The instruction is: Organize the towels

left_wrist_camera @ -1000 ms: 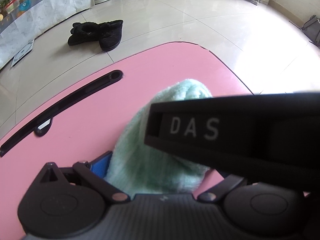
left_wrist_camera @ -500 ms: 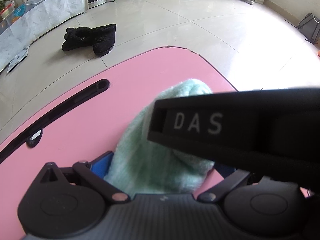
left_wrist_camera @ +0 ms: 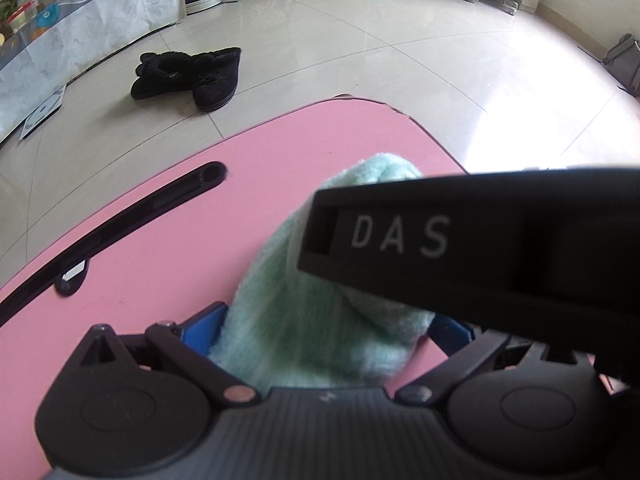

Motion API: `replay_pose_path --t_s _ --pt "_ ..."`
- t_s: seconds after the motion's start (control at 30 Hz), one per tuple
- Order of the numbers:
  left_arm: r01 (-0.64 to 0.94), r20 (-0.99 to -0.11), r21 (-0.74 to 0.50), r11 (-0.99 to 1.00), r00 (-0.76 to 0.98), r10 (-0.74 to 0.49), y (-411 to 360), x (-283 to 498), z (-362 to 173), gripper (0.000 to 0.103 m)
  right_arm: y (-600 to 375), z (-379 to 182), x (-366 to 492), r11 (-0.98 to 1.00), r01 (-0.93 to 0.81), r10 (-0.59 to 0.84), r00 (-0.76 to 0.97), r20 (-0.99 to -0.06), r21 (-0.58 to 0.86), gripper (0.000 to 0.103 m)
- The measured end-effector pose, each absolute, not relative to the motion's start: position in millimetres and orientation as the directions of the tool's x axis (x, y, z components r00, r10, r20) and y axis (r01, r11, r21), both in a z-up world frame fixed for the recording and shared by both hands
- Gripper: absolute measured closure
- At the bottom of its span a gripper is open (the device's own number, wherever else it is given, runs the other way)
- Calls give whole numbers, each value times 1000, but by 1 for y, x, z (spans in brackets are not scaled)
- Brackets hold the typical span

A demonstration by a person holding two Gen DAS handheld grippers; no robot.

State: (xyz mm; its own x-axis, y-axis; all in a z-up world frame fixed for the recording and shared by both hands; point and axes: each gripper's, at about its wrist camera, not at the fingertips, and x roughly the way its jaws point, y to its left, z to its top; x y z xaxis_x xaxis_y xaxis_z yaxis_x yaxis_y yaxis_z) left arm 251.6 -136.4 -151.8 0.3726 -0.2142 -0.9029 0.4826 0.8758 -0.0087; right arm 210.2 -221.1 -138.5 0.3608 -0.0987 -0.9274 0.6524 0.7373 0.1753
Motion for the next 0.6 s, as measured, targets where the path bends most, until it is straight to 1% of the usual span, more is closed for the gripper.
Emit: replay_pose_path --t_s 0.6 --pt "432 -912 -8 902 367 -184 -95 249 -151 0 -188 -141 216 786 588 -39 357 -933 192 6"
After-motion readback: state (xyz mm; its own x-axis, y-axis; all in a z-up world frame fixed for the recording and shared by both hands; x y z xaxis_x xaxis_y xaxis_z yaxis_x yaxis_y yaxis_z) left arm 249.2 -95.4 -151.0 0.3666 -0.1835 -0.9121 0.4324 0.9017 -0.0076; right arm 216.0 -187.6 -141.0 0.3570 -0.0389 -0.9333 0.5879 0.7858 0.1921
